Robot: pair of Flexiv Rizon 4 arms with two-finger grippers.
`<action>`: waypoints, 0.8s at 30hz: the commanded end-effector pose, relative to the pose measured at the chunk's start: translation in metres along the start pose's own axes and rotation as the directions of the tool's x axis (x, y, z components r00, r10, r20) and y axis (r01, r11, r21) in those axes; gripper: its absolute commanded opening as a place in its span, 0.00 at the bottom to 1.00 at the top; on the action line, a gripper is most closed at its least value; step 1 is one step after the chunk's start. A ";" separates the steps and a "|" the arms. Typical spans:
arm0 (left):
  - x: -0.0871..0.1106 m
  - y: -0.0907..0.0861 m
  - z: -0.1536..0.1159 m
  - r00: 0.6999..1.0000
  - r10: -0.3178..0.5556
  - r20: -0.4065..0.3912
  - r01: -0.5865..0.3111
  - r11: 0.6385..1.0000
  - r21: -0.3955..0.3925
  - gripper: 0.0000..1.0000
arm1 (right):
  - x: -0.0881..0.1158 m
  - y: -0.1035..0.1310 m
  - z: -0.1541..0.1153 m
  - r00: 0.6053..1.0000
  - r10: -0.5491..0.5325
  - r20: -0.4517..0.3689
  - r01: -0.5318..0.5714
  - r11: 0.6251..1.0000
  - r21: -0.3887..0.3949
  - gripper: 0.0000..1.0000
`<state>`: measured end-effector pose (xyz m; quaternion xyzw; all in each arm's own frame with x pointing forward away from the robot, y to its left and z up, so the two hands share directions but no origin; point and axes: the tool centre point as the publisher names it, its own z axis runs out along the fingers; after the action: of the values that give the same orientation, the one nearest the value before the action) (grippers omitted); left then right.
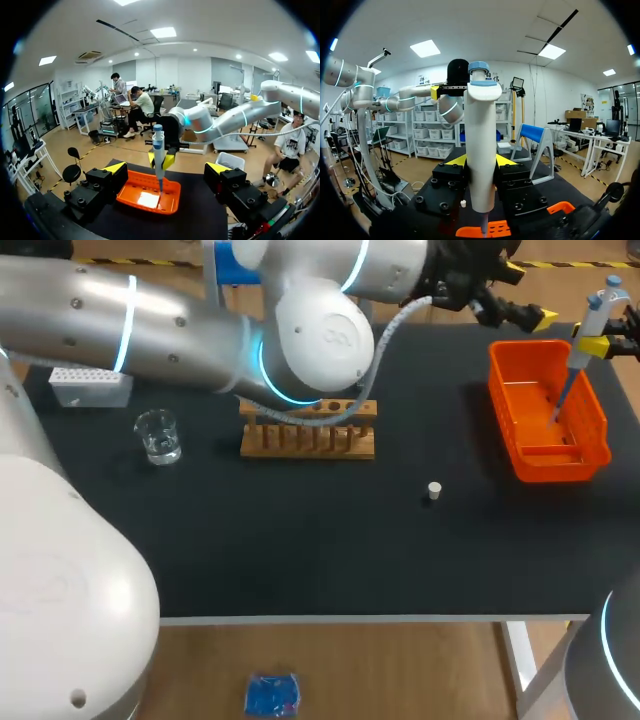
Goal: Invert the test tube, pick up the pipette, mount the tip to pipette, aspirate from beaker and dispense into the tube, eject the tip, return the pipette, and cap with the stopper.
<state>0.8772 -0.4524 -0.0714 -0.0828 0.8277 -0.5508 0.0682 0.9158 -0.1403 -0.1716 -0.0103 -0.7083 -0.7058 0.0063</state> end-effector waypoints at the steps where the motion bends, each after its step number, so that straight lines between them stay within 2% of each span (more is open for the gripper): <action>1: 0.000 0.001 0.003 1.000 -0.001 -0.001 0.001 1.000 0.006 1.00 | -0.001 0.000 -0.001 1.000 0.000 -0.006 0.000 1.000 0.000 0.00; 7: 0.000 0.001 0.003 1.000 0.001 0.000 -0.001 1.000 0.008 1.00 | -0.001 0.000 -0.001 1.000 0.000 -0.006 0.000 1.000 0.000 0.00; 10: 0.001 -0.002 0.014 1.000 0.004 -0.019 -0.004 1.000 -0.014 1.00 | -0.001 0.000 -0.001 1.000 0.000 -0.006 0.000 1.000 0.000 0.00; 21: -0.002 -0.030 0.044 0.997 0.054 -0.056 -0.055 0.998 -0.021 1.00 | -0.001 0.000 -0.001 1.000 0.000 -0.006 0.000 1.000 0.000 0.00; 22: -0.003 -0.031 0.046 0.997 0.056 -0.058 -0.057 0.998 -0.019 0.91 | -0.001 0.000 -0.001 1.000 0.000 -0.006 0.000 1.000 0.000 0.00; 23: -0.003 -0.032 0.049 0.996 0.056 -0.063 -0.058 0.998 -0.019 0.45 | -0.001 0.000 -0.001 1.000 0.000 -0.006 0.000 1.000 0.000 0.00; 24: -0.003 -0.033 0.052 0.996 0.056 -0.064 -0.057 0.998 -0.019 0.35 | -0.001 0.000 -0.001 1.000 0.000 -0.006 0.000 1.000 0.000 0.00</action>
<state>0.8880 -0.4994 -0.0604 -0.0436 0.8359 -0.5440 0.0587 0.9159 -0.1404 -0.1717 -0.0103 -0.7083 -0.7058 0.0062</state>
